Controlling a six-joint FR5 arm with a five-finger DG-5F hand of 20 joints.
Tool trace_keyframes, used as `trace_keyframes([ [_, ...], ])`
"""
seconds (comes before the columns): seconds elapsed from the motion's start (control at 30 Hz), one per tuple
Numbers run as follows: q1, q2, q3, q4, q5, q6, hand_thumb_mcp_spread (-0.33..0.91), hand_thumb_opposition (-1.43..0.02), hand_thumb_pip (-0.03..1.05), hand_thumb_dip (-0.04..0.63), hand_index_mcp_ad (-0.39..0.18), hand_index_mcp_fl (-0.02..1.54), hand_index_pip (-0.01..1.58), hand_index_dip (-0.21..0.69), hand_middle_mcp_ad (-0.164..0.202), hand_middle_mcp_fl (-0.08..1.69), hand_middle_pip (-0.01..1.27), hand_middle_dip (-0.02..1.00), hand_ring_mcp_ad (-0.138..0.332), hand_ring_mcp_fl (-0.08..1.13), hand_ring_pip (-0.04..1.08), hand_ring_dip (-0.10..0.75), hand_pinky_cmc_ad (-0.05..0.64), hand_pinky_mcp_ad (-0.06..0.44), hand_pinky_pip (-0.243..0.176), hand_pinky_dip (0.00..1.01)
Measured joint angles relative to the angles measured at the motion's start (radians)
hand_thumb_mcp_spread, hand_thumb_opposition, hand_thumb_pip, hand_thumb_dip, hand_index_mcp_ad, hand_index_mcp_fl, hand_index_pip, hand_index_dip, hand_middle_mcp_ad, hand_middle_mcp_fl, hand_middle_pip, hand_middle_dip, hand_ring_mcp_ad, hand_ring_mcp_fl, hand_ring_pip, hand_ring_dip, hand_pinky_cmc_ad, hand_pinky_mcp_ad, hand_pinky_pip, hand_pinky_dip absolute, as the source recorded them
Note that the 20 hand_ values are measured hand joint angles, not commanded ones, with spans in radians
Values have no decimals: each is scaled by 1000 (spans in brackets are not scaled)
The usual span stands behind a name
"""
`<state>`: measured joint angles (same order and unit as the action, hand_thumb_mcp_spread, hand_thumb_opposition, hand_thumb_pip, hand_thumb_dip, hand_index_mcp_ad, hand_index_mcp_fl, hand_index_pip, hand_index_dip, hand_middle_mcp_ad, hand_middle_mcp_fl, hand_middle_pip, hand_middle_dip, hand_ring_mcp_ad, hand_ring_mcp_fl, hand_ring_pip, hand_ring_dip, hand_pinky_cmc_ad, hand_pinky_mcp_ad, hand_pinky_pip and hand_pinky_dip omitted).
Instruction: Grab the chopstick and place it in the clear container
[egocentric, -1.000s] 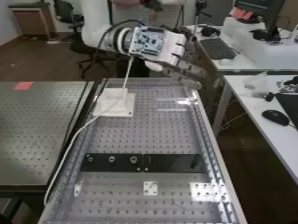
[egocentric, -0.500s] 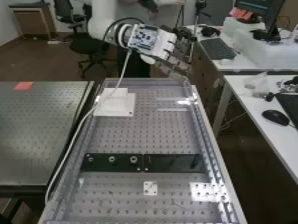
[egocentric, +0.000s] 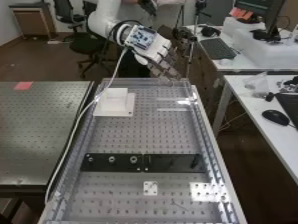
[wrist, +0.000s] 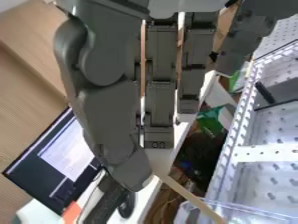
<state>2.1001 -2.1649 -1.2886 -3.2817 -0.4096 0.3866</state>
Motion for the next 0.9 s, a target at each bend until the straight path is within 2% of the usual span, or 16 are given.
trace_keyframes([
  [0.23,10,-69,75,-134,8,73,787,-1093,394,300,-37,1431,49,569,45,1443,84,620,72,646,115,424,367,246,19,162],
  [0.4,13,-100,111,-188,27,114,787,-1093,394,300,-37,1431,49,569,45,1443,84,620,70,663,115,424,367,246,19,161],
  [0.53,16,-144,166,-279,53,176,787,-1093,394,300,-37,1431,49,569,51,1443,84,620,68,663,115,424,367,246,17,161],
  [0.73,16,-194,251,-377,88,181,789,-1093,394,300,-44,1431,49,569,59,1443,82,607,68,668,119,424,367,246,21,164],
  [0.9,14,-221,300,-418,118,160,792,-1093,394,300,-45,1447,35,569,56,1443,87,604,68,679,113,421,367,248,17,159],
])
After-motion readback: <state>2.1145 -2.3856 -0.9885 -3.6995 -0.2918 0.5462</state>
